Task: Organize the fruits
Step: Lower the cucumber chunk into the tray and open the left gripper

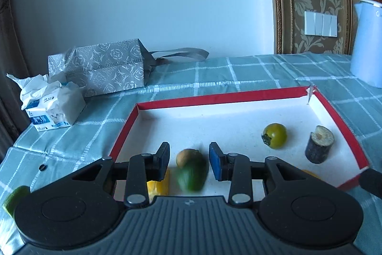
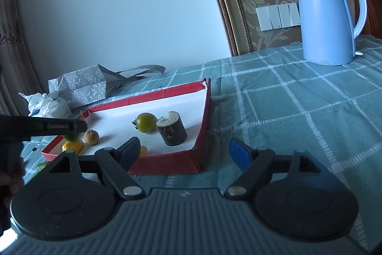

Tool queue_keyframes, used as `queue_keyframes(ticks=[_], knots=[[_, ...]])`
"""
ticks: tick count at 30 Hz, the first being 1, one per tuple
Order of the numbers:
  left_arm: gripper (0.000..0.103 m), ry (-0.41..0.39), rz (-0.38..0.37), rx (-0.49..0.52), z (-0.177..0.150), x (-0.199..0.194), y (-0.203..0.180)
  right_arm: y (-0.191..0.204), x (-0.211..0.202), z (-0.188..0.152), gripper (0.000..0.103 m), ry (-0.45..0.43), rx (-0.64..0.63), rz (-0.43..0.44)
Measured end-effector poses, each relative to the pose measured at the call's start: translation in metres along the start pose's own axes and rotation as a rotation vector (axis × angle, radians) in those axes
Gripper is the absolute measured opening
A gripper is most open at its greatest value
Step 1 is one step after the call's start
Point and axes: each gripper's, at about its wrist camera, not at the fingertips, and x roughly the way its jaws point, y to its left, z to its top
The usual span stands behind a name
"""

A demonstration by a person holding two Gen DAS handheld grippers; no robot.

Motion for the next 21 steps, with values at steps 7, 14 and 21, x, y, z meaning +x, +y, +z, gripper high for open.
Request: queue_keyframes(ticks=[7,14,21], knots=[[0.045,0.016,0.008,-0.018,-0.002,0.010,0.002,-0.001,0.001,0.001,0.080,0.004,0.006,0.005],[0.049,-0.024,-0.014,-0.025,-0.004,-0.010,0.012,-0.002,0.002,0.000,0.080,0.008,0.016,0.007],[0.065,-0.111,-0.163,0.027,-0.030,-0.065,0.040,-0.002,0.003,0.000,0.086,0.021,0.019,0.013]])
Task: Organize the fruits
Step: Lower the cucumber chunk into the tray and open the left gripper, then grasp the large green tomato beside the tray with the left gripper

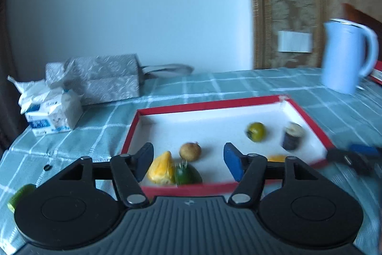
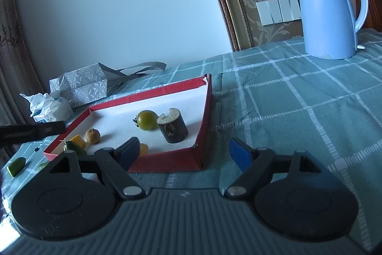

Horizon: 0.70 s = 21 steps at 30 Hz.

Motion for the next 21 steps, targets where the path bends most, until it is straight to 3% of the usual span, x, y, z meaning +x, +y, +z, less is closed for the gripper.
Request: queue_keyframes(ticks=[6,13,14,21], knots=[[0.065,0.019,-0.055,0.102,-0.035,-0.030,0.011,0.000,0.001,0.000,0.087,0.004,0.000,0.000],[0.065,0.058,-0.057,0.116,-0.058,-0.031,0.013,-0.003,0.001,0.000,0.088,0.007,0.016,0.001],[0.061,0.062,-0.062,0.120,-0.060,-0.031,0.011,-0.003,0.002,0.000,0.089,0.007,0.020,0.001],[0.055,0.092,-0.135,0.137,-0.069,-0.023,-0.005,-0.004,0.002,-0.001,0.093,0.015,0.023,0.004]])
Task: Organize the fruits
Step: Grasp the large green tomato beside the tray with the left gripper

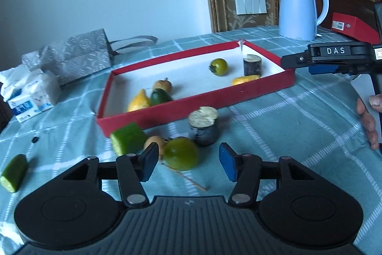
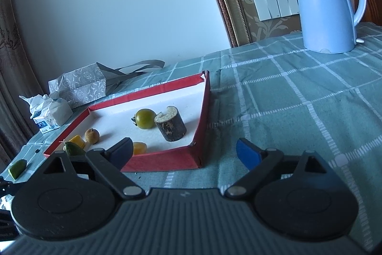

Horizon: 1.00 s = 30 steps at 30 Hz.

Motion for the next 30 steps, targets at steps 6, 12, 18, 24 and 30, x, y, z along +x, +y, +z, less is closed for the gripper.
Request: queue_keyframes(ticks=[6,12,18,24,30], knots=[[0.049,0.010,0.021,-0.004,0.002,0.010,-0.001,0.000,0.000,0.000,0.094,0.006,0.003,0.003],[0.037,0.014,0.031,0.012,0.000,0.016,-0.003,0.000,0.001,0.000,0.095,0.009,0.002,0.004],[0.037,0.008,0.043,0.008,0.000,0.017,-0.005,0.000,0.001,0.000,0.095,0.009,0.005,0.004],[0.032,0.003,0.057,-0.079,-0.004,0.009,0.004,-0.002,-0.001,0.000,0.095,-0.004,0.009,0.013],[0.032,-0.063,0.096,-0.157,-0.015,-0.021,0.018,0.003,-0.006,-0.001,0.095,-0.020,-0.023,0.042]])
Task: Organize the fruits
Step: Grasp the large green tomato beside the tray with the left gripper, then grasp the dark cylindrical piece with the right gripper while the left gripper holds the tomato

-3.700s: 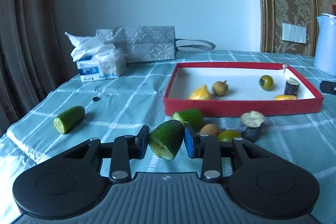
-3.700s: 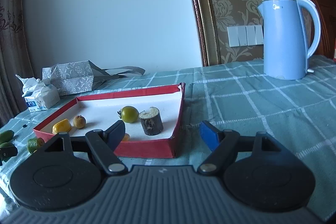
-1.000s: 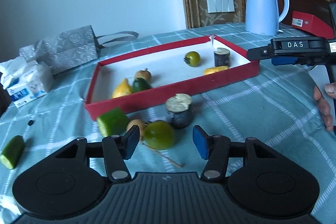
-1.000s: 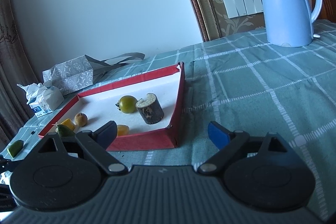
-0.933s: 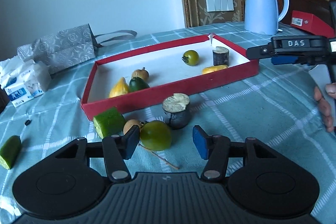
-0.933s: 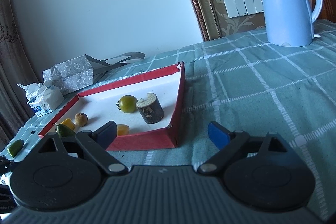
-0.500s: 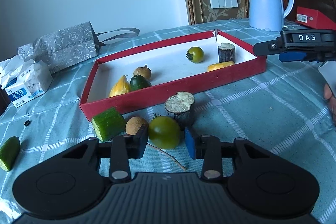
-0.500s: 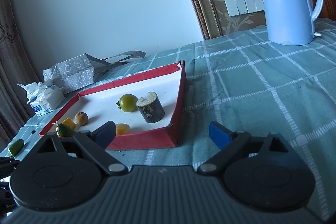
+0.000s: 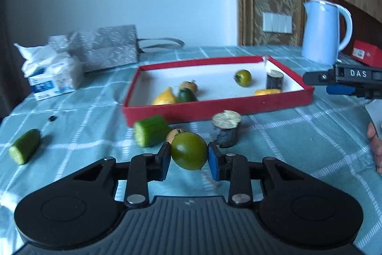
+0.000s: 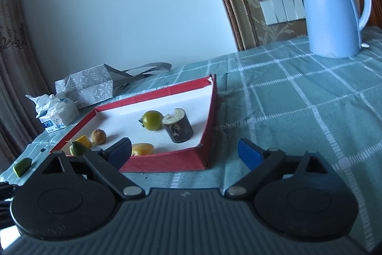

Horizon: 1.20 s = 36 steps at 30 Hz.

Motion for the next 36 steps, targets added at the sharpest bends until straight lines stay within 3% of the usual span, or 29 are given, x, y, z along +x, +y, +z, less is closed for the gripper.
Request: queue_keyframes(ticks=[3,9,13,19,27,36], knots=[[0.032,-0.023,0.030,-0.024,-0.006,-0.010,0.011,0.007,-0.002,-0.002,0.095,0.019,-0.021,0.052],[0.032,-0.050,0.105,-0.092,-0.011,-0.014,0.035,0.056,-0.013,-0.011,0.095,0.002,-0.195,0.185],[0.032,-0.040,0.140,-0.161,-0.012,-0.010,0.049,0.090,-0.005,-0.021,0.095,0.058,-0.265,0.235],[0.032,-0.032,0.177,-0.238,-0.012,-0.007,0.065,0.131,0.000,-0.037,0.095,0.074,-0.416,0.215],[0.032,0.019,0.194,-0.295,-0.013,0.002,0.075,0.138,0.008,-0.038,0.094,0.105,-0.414,0.172],[0.032,0.017,0.197,-0.306,-0.014,0.002,0.076,0.140,0.013,-0.039,0.092,0.126,-0.427,0.135]])
